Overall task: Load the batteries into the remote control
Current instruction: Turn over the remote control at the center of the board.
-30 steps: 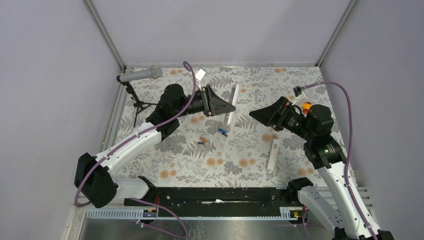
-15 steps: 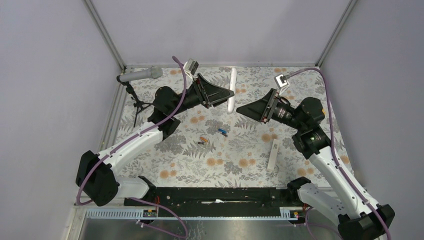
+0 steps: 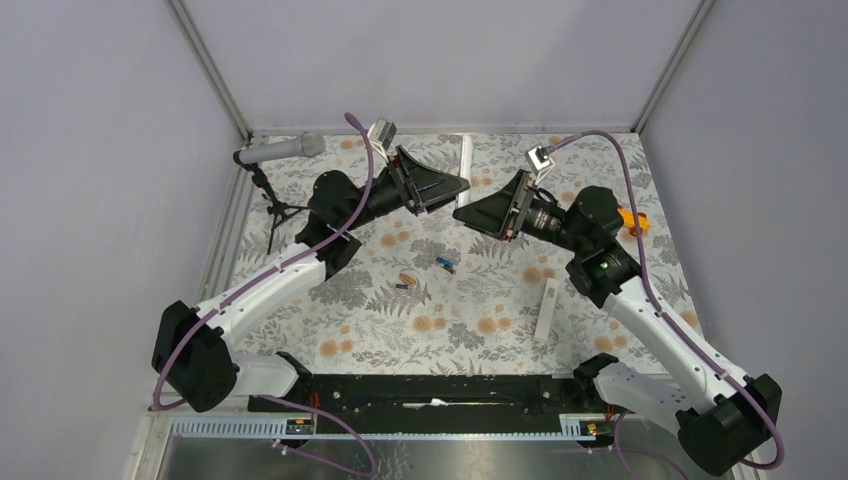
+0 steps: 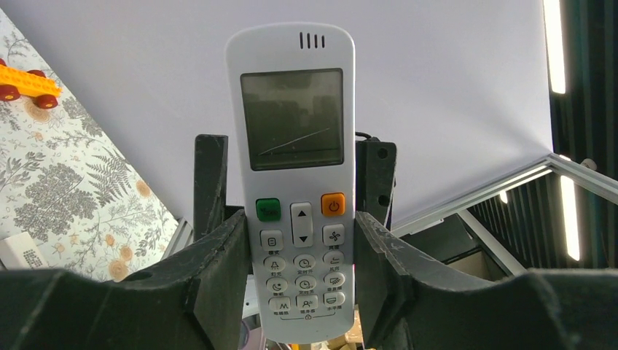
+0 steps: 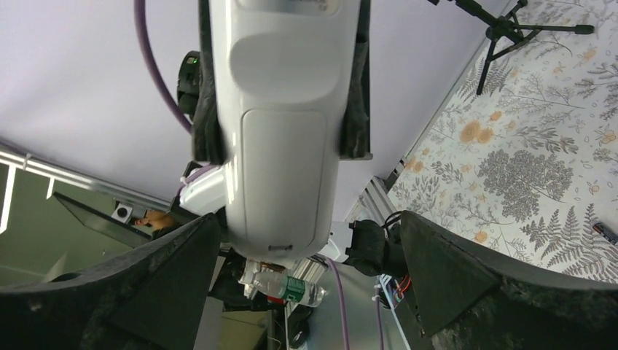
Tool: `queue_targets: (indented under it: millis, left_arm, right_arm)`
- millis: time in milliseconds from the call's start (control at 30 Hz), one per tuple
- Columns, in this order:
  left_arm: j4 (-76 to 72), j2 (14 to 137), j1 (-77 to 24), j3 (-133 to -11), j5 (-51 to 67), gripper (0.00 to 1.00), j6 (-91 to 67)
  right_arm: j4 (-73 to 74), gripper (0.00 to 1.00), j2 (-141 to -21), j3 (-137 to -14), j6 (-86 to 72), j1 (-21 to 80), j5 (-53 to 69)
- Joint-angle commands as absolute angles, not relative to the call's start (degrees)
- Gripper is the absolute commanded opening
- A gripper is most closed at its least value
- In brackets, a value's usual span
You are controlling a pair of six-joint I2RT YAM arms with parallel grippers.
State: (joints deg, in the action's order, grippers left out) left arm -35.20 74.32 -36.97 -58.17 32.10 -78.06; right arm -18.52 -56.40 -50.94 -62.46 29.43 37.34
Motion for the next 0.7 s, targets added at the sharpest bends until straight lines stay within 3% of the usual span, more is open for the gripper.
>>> queue_targets:
  millis: [0, 133, 400, 533, 633, 667]
  left_arm:
    - [-36.39, 73.23, -36.91, -60.79, 31.14, 0.35, -76.53]
    - [-35.86, 73.13, -36.91, -60.00, 30.62, 0.39, -76.29]
    - [-33.53, 72.95, -36.91, -61.00, 29.17, 0.46, -74.57]
    - [-29.32, 71.90, -36.90, -61.87, 28.47, 0.65, -71.29]
    - [-26.18, 70.63, -36.86, -62.16, 28.08, 0.90, -68.49]
    - [-24.00, 70.26, -36.79, -62.79, 28.11, 0.94, -67.73]
  right_arm:
    - [-23.07, 0.99, -57.55, -53.05, -63.68, 30.23, 34.92]
    - [-23.39, 0.88, -60.00, -54.72, -63.75, 30.68, 36.06]
    - [-26.36, 0.49, -62.04, -55.34, -64.63, 32.33, 38.47]
    - [-22.36, 0.23, -61.30, -55.55, -61.79, 32.27, 37.90]
    - [-18.25, 0.17, -60.97, -56.17, -57.88, 32.34, 37.77]
    - [-15.52, 0.17, -60.84, -56.61, -55.76, 32.30, 37.46]
